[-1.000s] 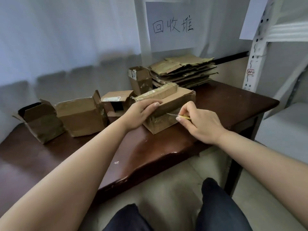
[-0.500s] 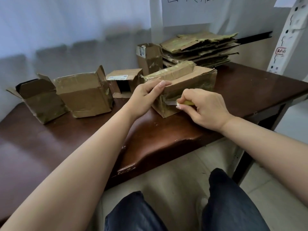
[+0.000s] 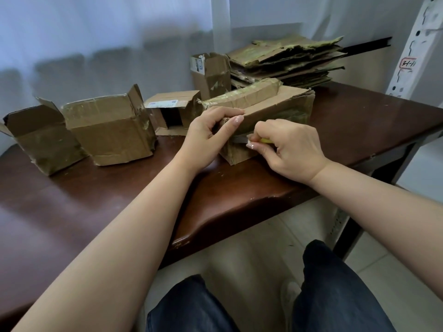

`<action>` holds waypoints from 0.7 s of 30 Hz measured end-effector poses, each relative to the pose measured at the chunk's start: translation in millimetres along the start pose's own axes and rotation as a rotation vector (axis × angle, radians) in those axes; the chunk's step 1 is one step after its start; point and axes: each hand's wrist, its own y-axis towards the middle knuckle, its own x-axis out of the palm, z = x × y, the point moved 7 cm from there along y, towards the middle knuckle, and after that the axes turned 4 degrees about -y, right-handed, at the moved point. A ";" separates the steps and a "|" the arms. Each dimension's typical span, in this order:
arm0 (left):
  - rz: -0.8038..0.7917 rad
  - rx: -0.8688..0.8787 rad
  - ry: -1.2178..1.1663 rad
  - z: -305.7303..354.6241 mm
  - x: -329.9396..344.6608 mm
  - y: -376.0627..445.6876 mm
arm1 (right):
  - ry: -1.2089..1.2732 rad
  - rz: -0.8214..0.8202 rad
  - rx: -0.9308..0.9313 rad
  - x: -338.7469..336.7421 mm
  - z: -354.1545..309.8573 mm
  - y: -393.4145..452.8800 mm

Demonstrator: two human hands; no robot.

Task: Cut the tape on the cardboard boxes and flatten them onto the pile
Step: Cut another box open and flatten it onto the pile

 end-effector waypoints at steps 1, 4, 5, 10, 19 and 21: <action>0.004 0.002 0.001 0.8 -0.2 -0.2 | -0.019 0.003 0.011 -1.4 3.0 -1.4; 0.004 0.006 0.025 2.2 -0.4 0.1 | -0.066 0.014 0.056 -9.8 18.3 -5.8; 0.002 0.010 0.035 2.8 -0.2 0.3 | -0.076 0.009 0.063 -12.2 22.7 -7.3; -0.003 0.011 0.054 5.0 -0.2 0.2 | -0.141 -0.047 0.201 -20.2 59.9 -17.0; -0.033 0.008 0.081 6.3 1.3 1.6 | -0.203 -0.077 0.333 -29.4 103.2 -35.5; -0.054 0.011 0.104 8.1 -1.3 2.8 | -0.176 -0.090 0.389 -29.6 110.2 -39.9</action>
